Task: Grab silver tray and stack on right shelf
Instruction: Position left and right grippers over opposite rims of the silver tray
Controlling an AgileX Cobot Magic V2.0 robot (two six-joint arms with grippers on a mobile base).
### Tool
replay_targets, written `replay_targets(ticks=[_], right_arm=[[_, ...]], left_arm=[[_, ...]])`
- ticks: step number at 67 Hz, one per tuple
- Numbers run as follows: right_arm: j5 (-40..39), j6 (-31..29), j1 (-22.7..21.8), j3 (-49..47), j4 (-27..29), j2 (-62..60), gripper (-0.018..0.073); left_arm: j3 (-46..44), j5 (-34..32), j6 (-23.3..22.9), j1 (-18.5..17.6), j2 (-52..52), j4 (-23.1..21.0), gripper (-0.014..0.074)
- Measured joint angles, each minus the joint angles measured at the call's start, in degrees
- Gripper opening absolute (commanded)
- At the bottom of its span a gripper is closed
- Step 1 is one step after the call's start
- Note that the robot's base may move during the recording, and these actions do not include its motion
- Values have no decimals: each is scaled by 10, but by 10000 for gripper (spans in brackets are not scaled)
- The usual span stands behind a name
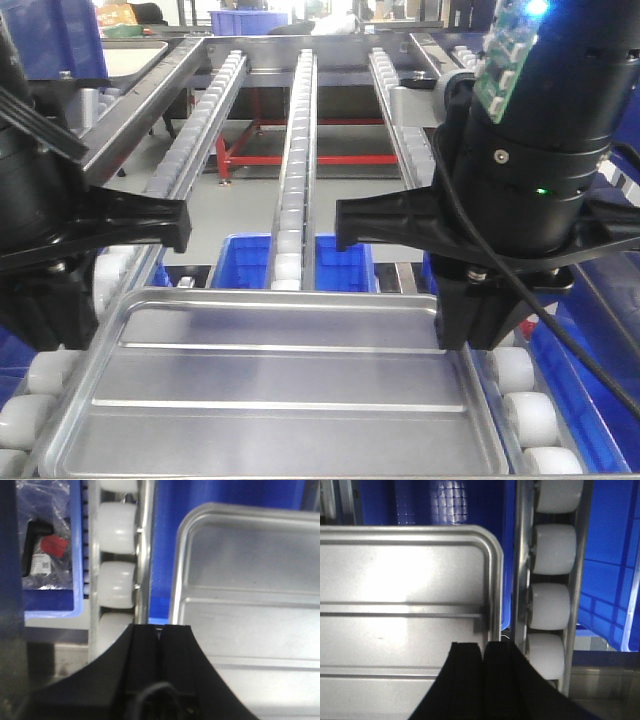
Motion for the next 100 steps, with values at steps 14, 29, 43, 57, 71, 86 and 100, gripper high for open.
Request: replay_targets(ticks=[14, 29, 43, 57, 71, 86, 100], right_arm=[[12, 0, 0, 0, 1, 0, 78], [14, 0, 0, 0, 1, 0, 78], [16, 0, 0, 0, 1, 0, 81], [16, 0, 0, 0, 2, 0, 81], [18, 0, 0, 0, 2, 0, 81], [20, 0, 0, 0, 2, 0, 132], [32, 1, 0, -1, 2, 0, 580]], left_arm=[[0, -20, 0, 0, 0, -2, -92], [0, -20, 4, -11, 0, -9, -92], [0, -16, 7, -18, 0, 2, -92], [0, -16, 7, -18, 0, 4, -92], [0, -16, 7, -18, 1, 4, 0], [0, -13, 7, -18, 9, -3, 324], [0, -13, 7, -18, 12, -10, 318]])
